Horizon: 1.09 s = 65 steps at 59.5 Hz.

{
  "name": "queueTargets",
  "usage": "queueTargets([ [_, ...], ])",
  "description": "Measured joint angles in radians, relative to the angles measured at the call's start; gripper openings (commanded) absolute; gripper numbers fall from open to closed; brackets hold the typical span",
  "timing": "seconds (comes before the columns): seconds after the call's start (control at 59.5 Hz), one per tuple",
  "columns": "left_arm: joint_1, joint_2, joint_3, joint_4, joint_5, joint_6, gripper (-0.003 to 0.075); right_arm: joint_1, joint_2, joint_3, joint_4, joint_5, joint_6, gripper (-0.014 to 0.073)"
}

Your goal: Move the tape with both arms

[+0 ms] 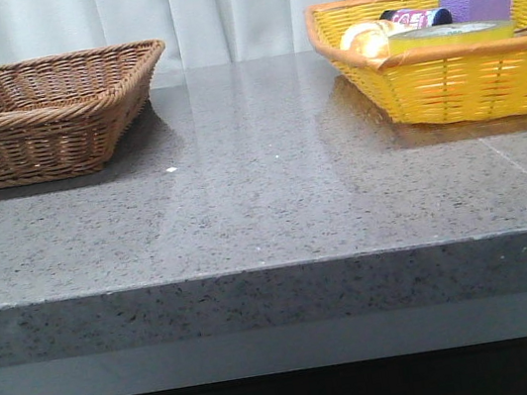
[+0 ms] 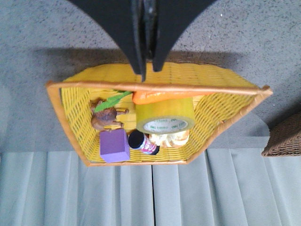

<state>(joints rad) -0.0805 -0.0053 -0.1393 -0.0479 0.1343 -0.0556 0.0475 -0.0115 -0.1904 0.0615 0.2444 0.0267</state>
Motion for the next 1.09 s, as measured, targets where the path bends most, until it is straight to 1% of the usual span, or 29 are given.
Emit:
queueTargets([
  [0.101, 0.000, 0.031, -0.132, 0.000, 0.102, 0.000, -0.0020, 0.000, 0.038, -0.115, -0.020, 0.110, 0.000, -0.0067],
  [0.218, 0.000, 0.114, -0.283, 0.002, 0.246, 0.000, -0.0020, 0.000, 0.122, -0.250, -0.027, 0.219, 0.000, -0.0067],
  [0.386, 0.000, 0.272, -0.500, 0.002, 0.457, 0.000, -0.0020, 0.000, 0.272, -0.426, -0.029, 0.346, 0.000, -0.0067],
  [0.487, 0.000, 0.354, -0.593, 0.004, 0.542, 0.000, -0.0020, 0.000, 0.361, -0.517, -0.031, 0.411, 0.000, -0.0067],
  [0.588, 0.000, 0.413, -0.632, 0.004, 0.567, 0.000, -0.0020, 0.000, 0.435, -0.574, -0.031, 0.444, 0.000, -0.0067],
  [0.924, 0.000, 0.499, -0.634, 0.004, 0.585, 0.000, -0.0015, 0.000, 0.558, -0.578, -0.031, 0.459, 0.000, -0.0060],
  [0.958, 0.000, 0.503, -0.634, 0.004, 0.585, 0.000, -0.0001, 0.000, 0.565, -0.578, -0.031, 0.459, 0.000, -0.0037],
  [0.991, 0.000, 0.509, -0.634, 0.006, 0.585, 0.000, 0.0031, 0.000, 0.571, -0.578, -0.031, 0.461, 0.000, 0.0006],
  [1.025, 0.000, 0.513, -0.634, 0.008, 0.585, 0.000, 0.0081, 0.000, 0.581, -0.578, -0.031, 0.461, 0.000, 0.0069],
  [1.092, 0.000, 0.520, -0.634, 0.017, 0.585, 0.000, 0.0222, 0.000, 0.593, -0.578, -0.031, 0.463, 0.000, 0.0239],
])
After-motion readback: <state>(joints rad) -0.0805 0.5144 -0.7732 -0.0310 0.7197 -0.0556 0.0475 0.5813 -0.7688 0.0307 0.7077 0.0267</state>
